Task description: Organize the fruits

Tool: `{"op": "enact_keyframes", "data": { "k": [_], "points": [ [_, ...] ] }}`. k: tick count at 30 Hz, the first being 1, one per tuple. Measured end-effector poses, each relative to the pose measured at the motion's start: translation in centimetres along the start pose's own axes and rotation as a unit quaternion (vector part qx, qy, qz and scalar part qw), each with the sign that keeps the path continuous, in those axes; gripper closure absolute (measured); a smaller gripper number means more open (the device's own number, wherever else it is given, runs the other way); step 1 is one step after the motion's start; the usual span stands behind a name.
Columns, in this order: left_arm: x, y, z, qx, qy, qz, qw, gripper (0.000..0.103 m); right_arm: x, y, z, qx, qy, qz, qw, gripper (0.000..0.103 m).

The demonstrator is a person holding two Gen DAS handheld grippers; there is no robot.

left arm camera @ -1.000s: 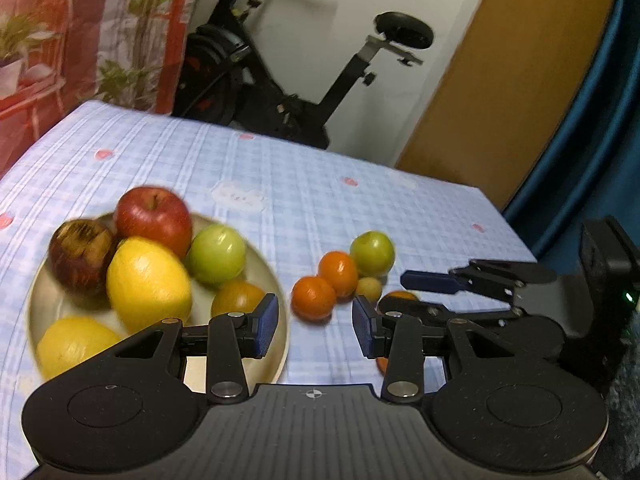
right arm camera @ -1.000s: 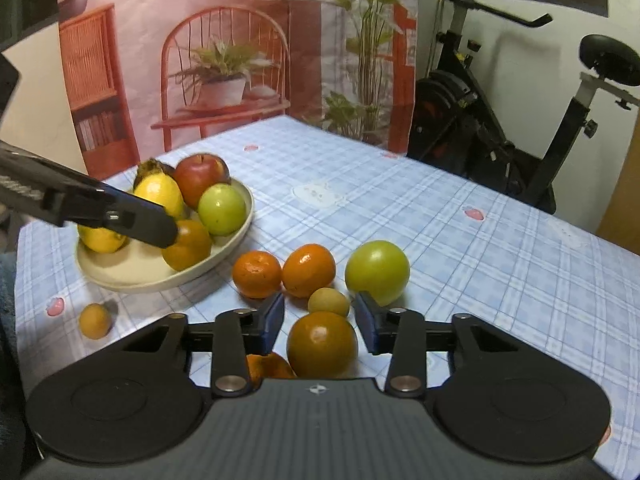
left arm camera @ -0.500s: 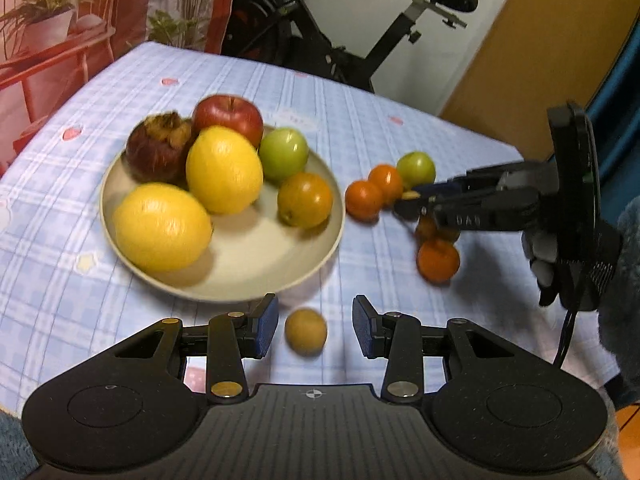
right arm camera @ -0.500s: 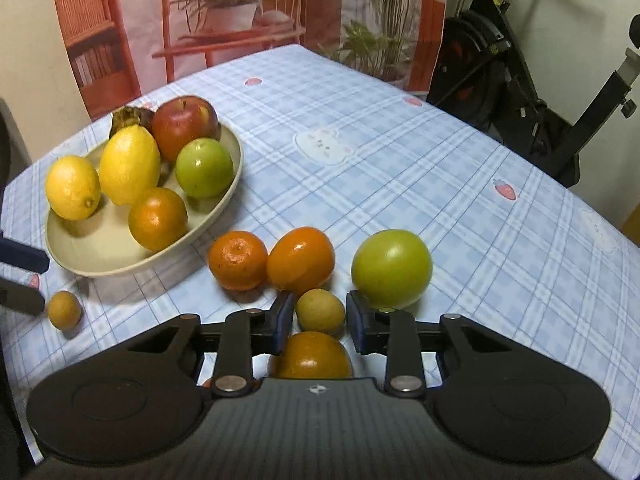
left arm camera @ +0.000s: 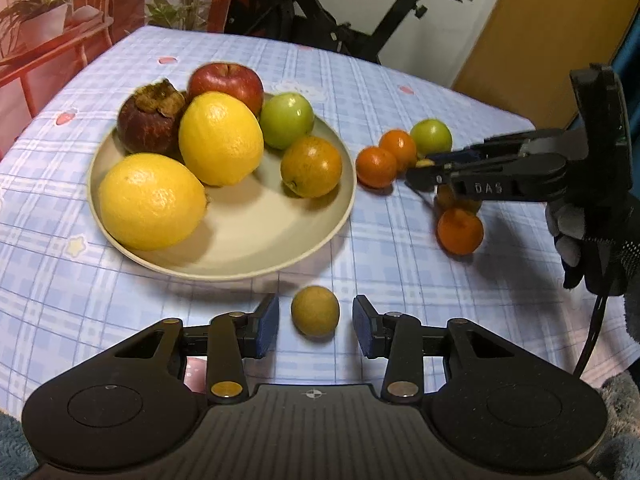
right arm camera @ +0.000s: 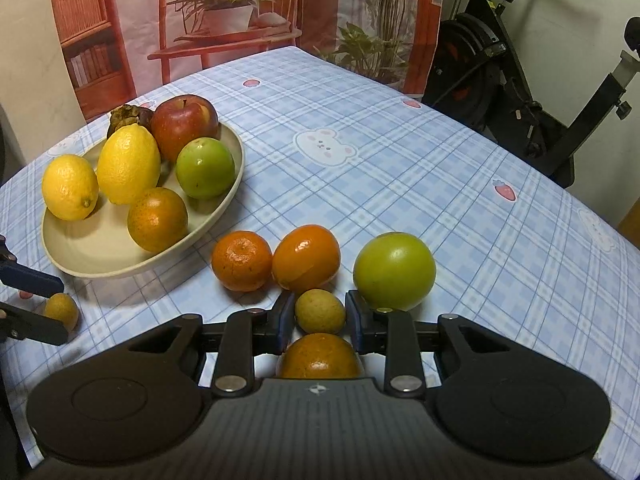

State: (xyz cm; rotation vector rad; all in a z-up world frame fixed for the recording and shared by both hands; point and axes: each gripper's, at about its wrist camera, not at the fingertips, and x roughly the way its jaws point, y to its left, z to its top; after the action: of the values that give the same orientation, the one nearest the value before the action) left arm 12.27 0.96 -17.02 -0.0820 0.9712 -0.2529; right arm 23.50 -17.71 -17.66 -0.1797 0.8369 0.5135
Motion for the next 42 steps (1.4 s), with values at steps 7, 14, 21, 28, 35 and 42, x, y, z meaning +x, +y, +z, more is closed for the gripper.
{"op": "enact_keyframes", "data": {
  "k": [7,14,21,28,35,42],
  "points": [
    [-0.2,-0.1,0.1,0.003,-0.006,-0.011,0.9999,0.075,-0.8,0.3,-0.6,0.006,-0.019,0.002,1.000,0.073],
    [-0.9,-0.6,0.2,0.009,-0.025,-0.024,0.9993,0.075,-2.5,0.8,-1.0,0.013,-0.046,-0.003,0.999,0.073],
    [-2.3,-0.6,0.7,0.001,-0.066,-0.023,0.9976,0.075,-4.8,2.7,-1.1,0.000,-0.085,0.020,0.996,0.073],
    [-3.2,0.9,2.1,-0.029,-0.102,-0.002,0.9943,0.075,-4.9,6.2,0.2,-0.034,-0.106,0.064,0.992,0.073],
    [-2.1,1.6,3.8,-0.036,-0.110,0.022,0.9930,0.075,-3.2,9.9,0.7,-0.085,-0.099,0.089,0.987,0.073],
    [-1.3,1.9,4.1,-0.028,-0.104,0.029,0.9938,0.075,-0.9,11.4,0.7,-0.104,-0.087,0.091,0.987,0.073]
  ]
}}
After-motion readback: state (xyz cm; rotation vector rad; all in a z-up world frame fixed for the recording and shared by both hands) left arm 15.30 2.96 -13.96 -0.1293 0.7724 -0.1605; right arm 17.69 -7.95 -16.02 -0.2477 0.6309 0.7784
